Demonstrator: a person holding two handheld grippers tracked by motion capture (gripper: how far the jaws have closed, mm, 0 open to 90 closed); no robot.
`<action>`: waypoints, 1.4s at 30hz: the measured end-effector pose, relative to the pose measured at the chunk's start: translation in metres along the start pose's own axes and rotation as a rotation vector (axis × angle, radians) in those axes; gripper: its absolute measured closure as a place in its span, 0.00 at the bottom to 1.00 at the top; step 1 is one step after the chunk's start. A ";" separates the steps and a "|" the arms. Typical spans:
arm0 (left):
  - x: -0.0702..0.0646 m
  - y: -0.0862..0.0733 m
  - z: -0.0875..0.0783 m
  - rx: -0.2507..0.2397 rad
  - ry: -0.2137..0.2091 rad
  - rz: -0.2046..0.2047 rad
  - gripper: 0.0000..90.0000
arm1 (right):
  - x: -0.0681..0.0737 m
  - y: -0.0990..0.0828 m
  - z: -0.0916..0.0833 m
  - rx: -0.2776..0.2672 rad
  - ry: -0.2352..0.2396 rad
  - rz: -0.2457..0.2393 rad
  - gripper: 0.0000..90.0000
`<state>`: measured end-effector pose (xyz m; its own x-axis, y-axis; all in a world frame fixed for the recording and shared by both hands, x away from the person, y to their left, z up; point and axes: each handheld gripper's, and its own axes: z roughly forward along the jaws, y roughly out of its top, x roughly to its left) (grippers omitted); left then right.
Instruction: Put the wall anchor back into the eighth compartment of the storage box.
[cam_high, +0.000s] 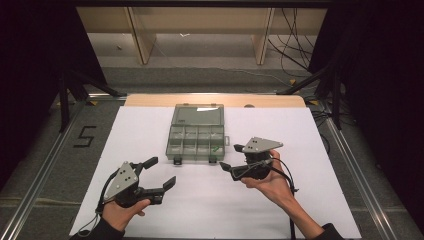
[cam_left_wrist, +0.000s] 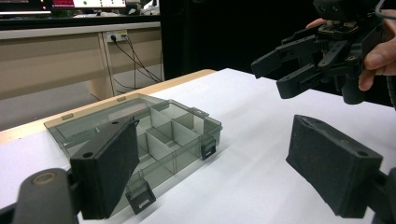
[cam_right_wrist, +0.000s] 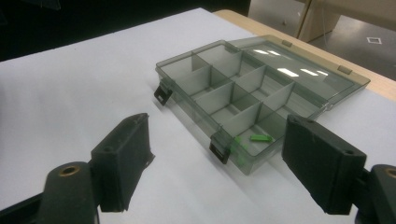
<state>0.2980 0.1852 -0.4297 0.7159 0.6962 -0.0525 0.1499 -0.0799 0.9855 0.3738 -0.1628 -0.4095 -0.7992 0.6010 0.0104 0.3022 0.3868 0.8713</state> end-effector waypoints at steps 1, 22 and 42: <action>0.000 0.000 0.000 -0.001 0.000 0.000 0.18 | 0.000 -0.001 0.000 -0.003 0.007 0.005 0.26; 0.000 0.000 0.000 0.000 -0.001 0.005 0.18 | 0.010 -0.014 -0.023 -0.112 -0.004 0.053 0.23; 0.000 0.000 0.000 0.004 0.004 0.002 0.18 | 0.013 -0.033 -0.039 -0.125 -0.031 0.092 0.22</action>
<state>0.2977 0.1849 -0.4300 0.7132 0.6992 -0.0496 0.1513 -0.0844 0.9849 0.3330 -0.1954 -0.4189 -0.7541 0.6520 0.0795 0.3048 0.2402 0.9216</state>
